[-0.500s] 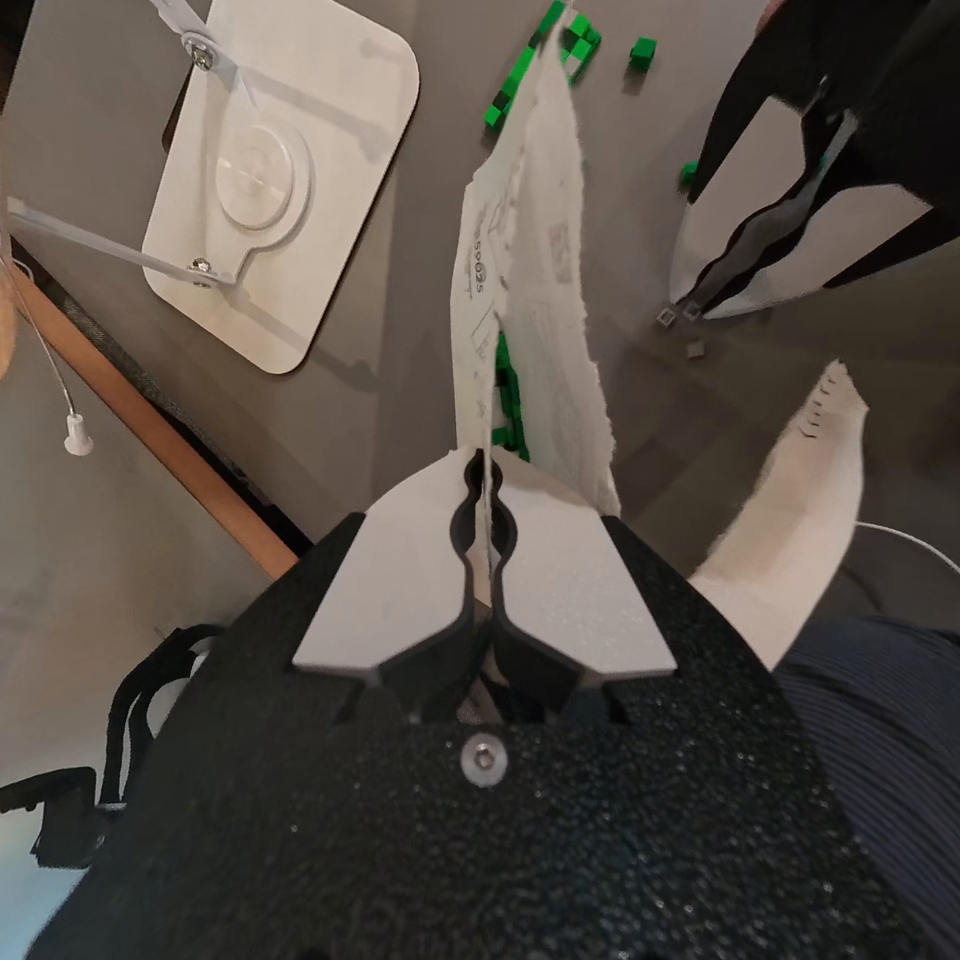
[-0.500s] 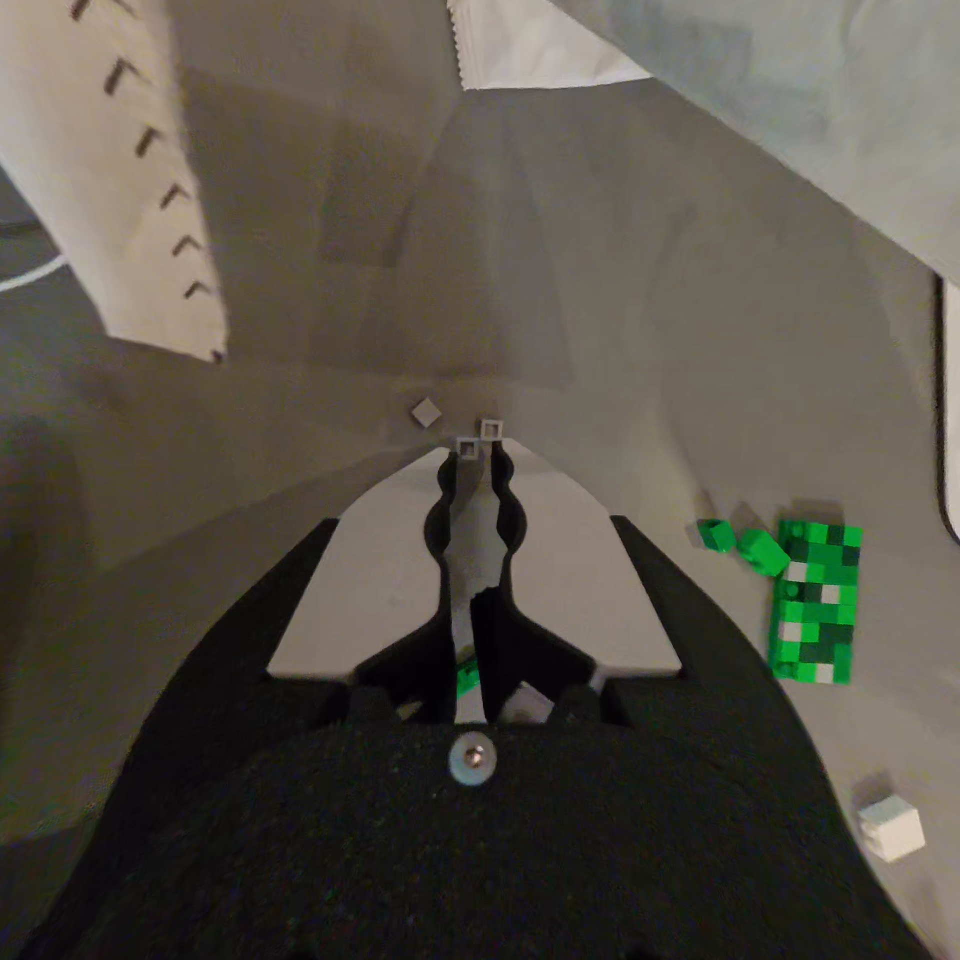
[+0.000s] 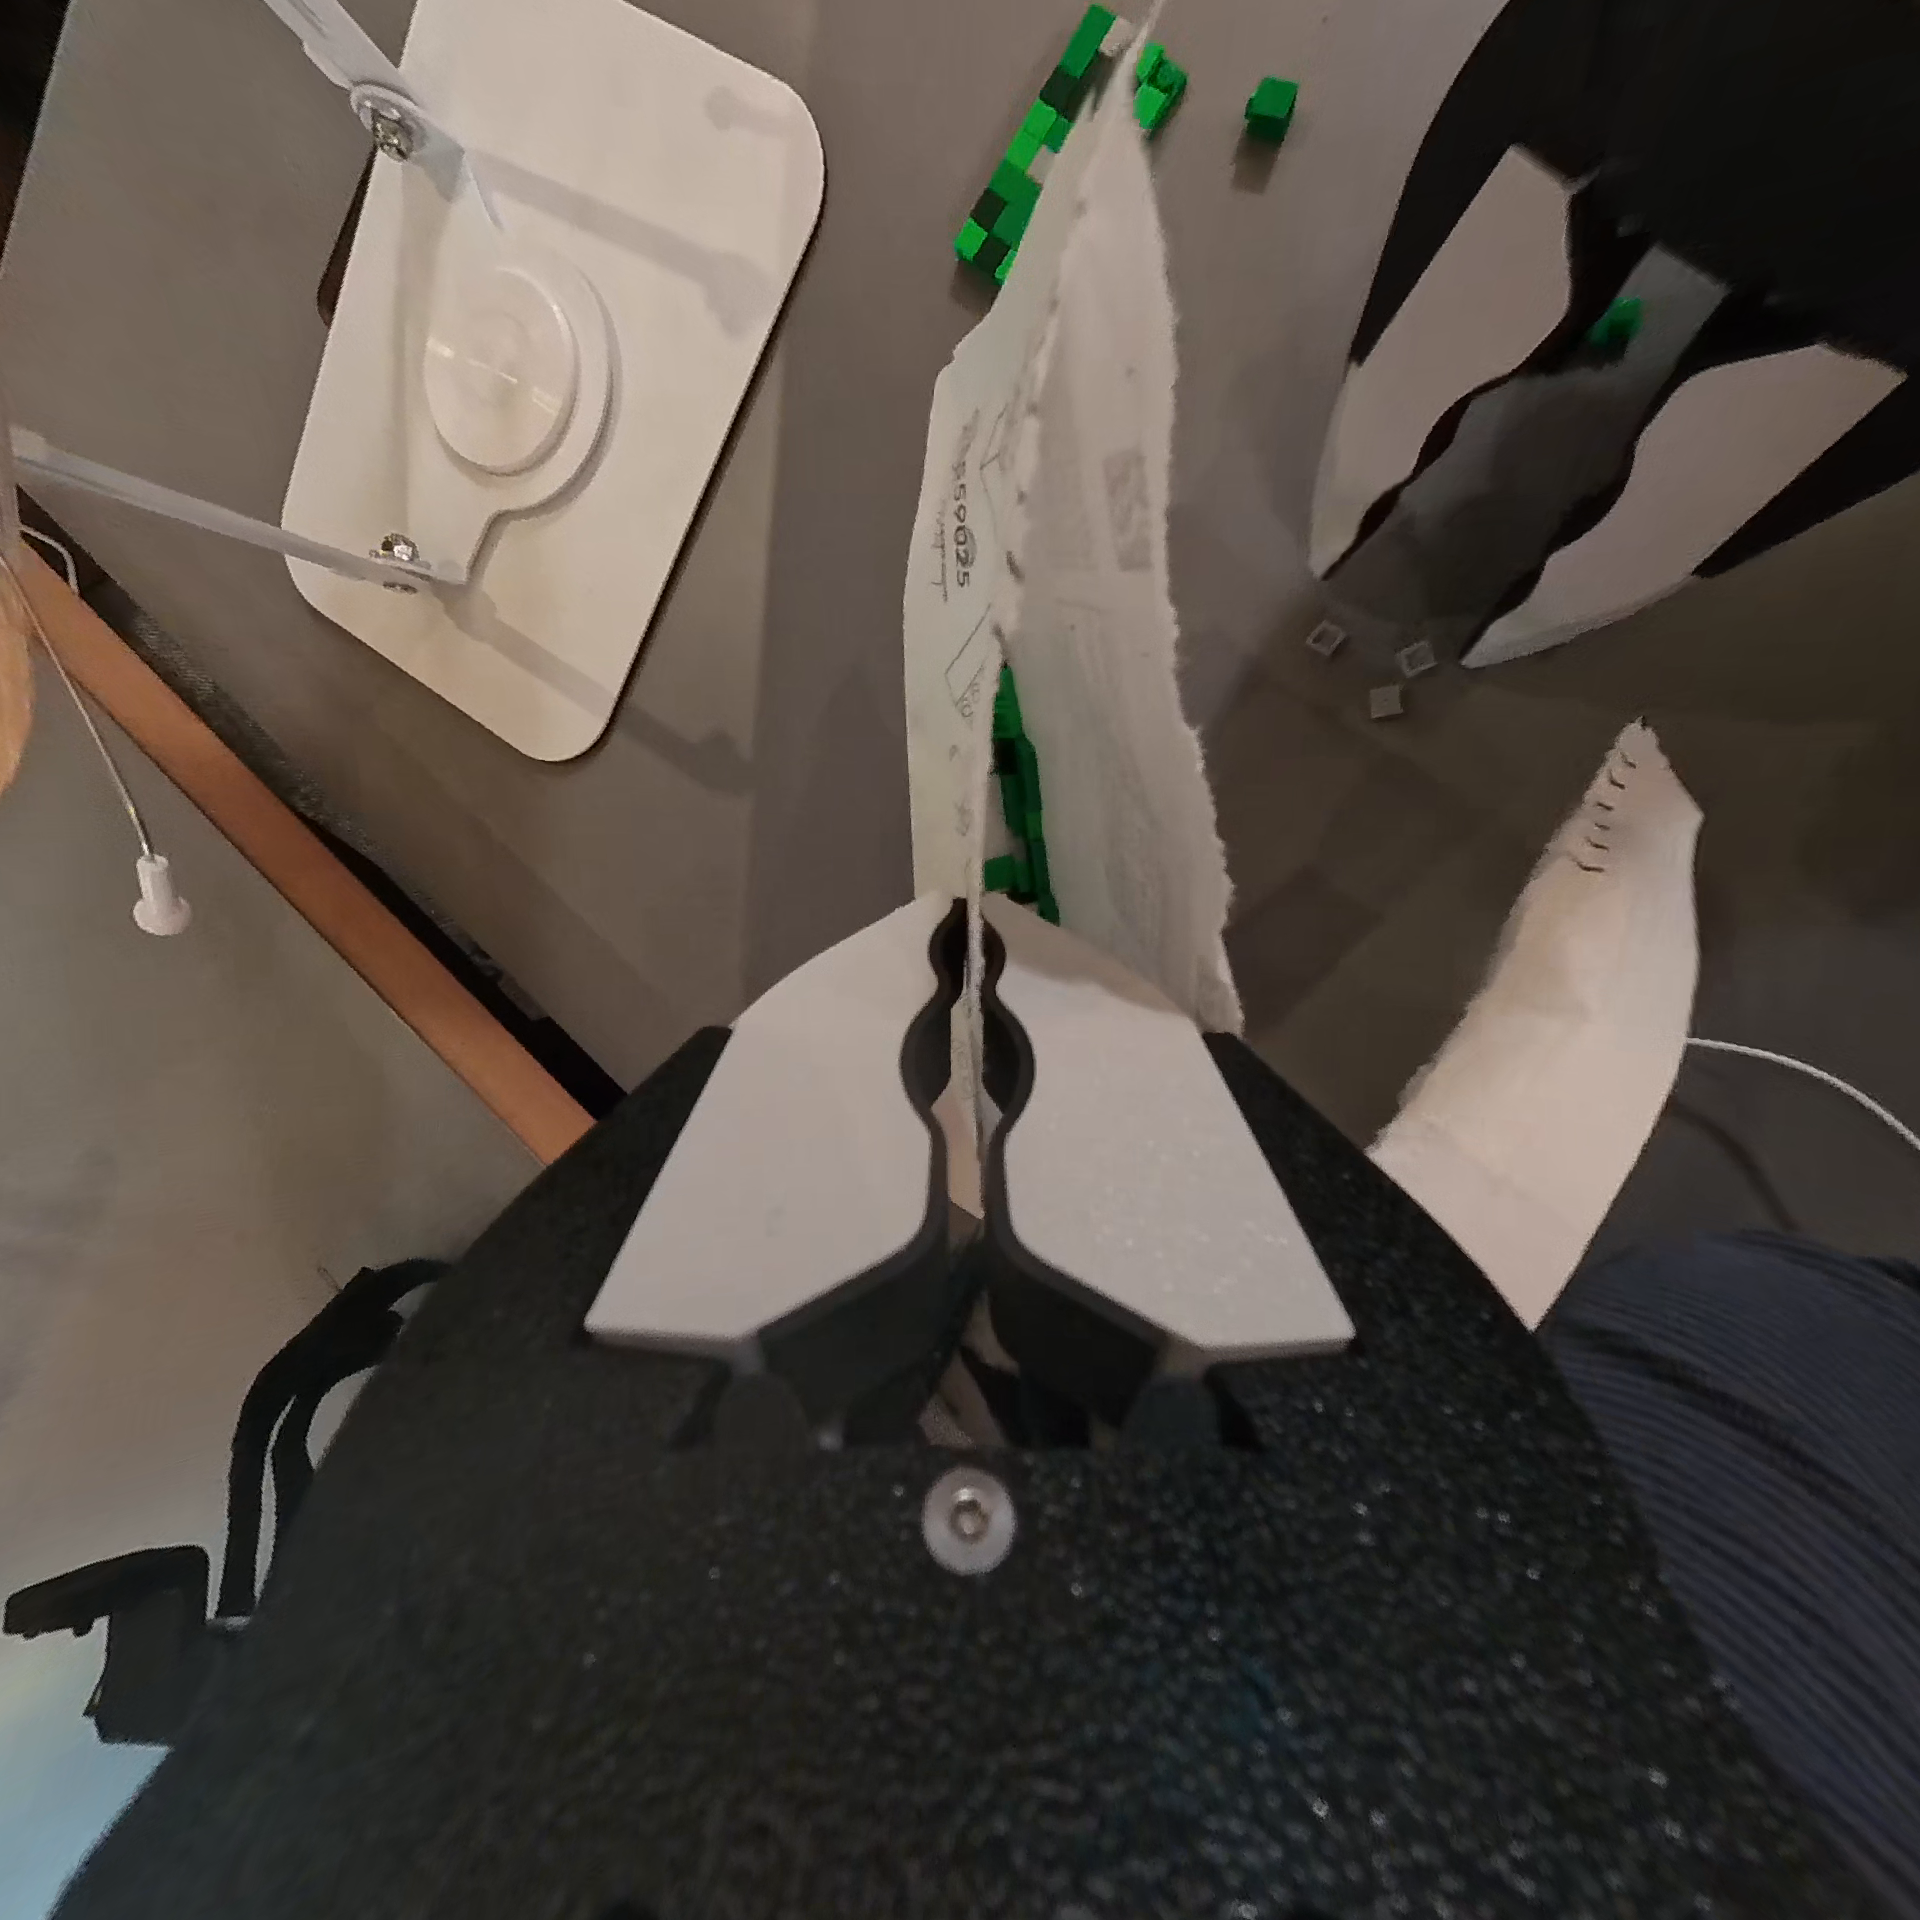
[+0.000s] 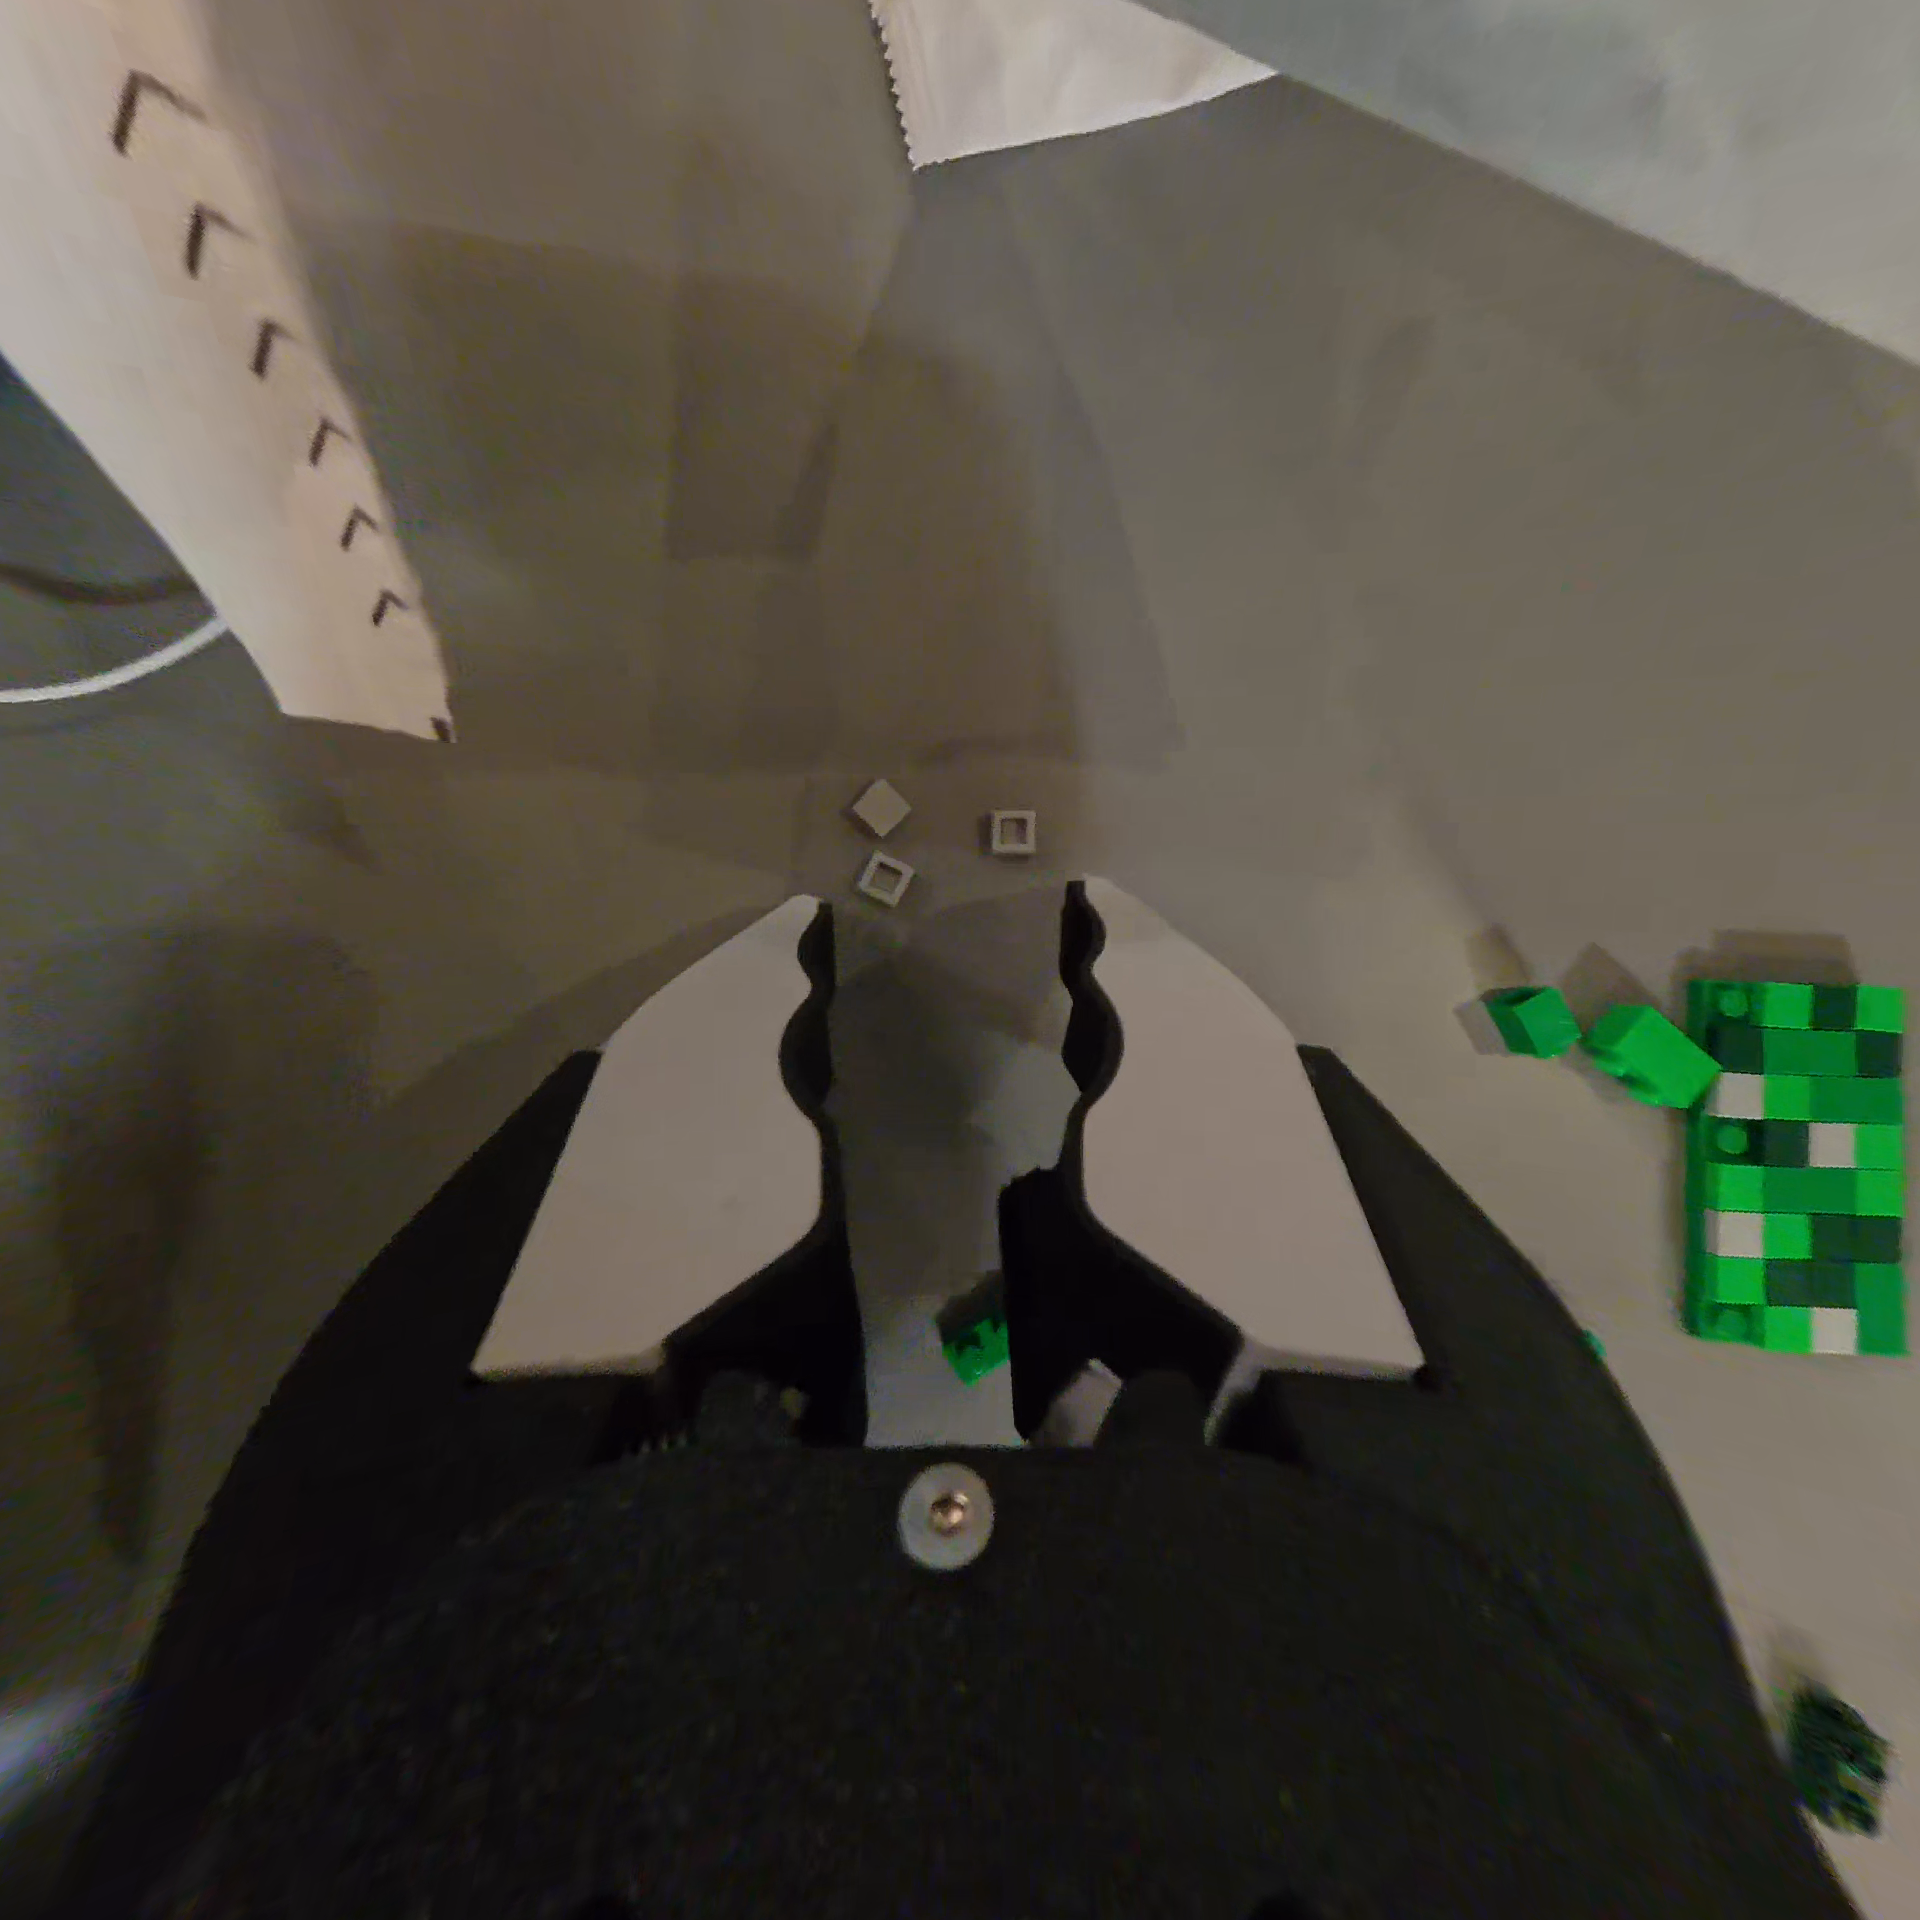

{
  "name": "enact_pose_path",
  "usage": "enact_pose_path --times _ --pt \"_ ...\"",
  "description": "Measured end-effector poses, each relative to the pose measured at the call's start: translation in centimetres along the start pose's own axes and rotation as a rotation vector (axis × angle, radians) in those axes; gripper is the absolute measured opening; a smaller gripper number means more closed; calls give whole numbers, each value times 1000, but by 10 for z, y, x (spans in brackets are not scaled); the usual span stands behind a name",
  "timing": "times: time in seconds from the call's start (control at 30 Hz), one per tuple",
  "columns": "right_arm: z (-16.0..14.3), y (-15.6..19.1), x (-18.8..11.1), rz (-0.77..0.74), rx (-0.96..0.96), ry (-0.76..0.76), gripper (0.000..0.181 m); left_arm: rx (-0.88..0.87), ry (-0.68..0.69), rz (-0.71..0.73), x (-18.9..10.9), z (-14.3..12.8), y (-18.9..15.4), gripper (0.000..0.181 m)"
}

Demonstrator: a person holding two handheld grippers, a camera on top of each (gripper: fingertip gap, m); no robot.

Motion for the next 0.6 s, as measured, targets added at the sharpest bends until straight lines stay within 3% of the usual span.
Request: enact_pose_path --times 0.27,0.43,0.53,0.6 --pt "1 -1 -11 -36 12 -33 46 24 -4 37 1 1 6 0" --pt "0 -2 -44 -83 71 -172 42 101 38 123 13 -2 11 0" --pt "-5 -6 -69 -156 82 -245 40 95 100 -16 32 -13 -14 0" --pt "-6 -5 -85 -193 84 -293 37 114 117 -1 39 -17 -13 0"
Point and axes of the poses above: each gripper's, where its closed fingertips meet, x out along the fingers, z out of its top, y = z × x across the jaws, the point moved 1 cm from there along -x, back along the fingers, and after that the axes turned 5 degrees about -y, right-handed, at the moved point
